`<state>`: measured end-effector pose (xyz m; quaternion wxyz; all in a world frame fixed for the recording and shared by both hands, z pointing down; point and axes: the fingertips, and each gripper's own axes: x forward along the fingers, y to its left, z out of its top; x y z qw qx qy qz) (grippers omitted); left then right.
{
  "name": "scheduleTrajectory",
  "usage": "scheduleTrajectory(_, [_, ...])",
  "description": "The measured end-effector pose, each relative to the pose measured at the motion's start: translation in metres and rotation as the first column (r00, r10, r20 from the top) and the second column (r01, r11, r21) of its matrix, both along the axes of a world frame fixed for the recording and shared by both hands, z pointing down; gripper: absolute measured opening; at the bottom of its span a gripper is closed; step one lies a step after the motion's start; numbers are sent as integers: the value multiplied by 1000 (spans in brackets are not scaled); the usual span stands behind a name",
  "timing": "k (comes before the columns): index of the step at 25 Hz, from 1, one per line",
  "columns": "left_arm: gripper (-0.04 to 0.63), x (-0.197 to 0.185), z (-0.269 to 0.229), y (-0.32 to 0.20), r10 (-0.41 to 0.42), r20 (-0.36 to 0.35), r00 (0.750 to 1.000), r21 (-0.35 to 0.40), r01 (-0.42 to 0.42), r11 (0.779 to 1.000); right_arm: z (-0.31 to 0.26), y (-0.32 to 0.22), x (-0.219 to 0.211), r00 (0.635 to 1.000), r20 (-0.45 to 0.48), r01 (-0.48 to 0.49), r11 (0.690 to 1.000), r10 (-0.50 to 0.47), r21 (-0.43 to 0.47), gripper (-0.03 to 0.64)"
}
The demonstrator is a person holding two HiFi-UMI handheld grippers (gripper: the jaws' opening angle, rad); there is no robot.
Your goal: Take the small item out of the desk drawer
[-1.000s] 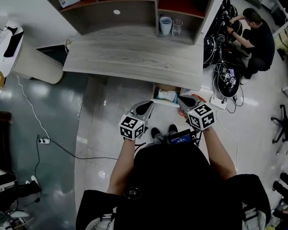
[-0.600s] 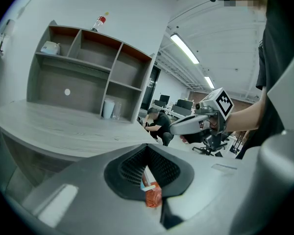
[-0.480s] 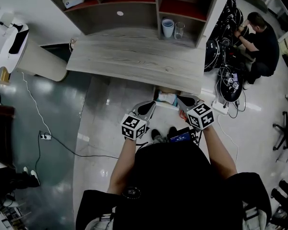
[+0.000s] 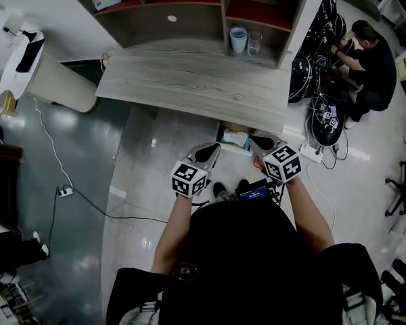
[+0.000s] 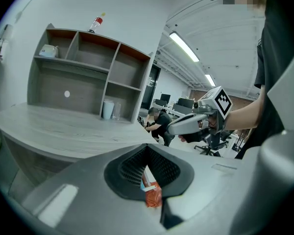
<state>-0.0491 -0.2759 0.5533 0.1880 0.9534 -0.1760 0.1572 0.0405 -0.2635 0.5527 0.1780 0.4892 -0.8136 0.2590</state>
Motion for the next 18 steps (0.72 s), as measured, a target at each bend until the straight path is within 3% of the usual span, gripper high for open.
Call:
scheduleTrajectory(11, [1,8,5,9,-15,20,1000,-10,15,1000,7,8,10,1000,17,21,1000,-21,-14,-3])
scheduleTrajectory(18, [2,17,5,14,-32,32,999,-12,32,999,10,7,17,996,-2,88,996,-88,-17,-3])
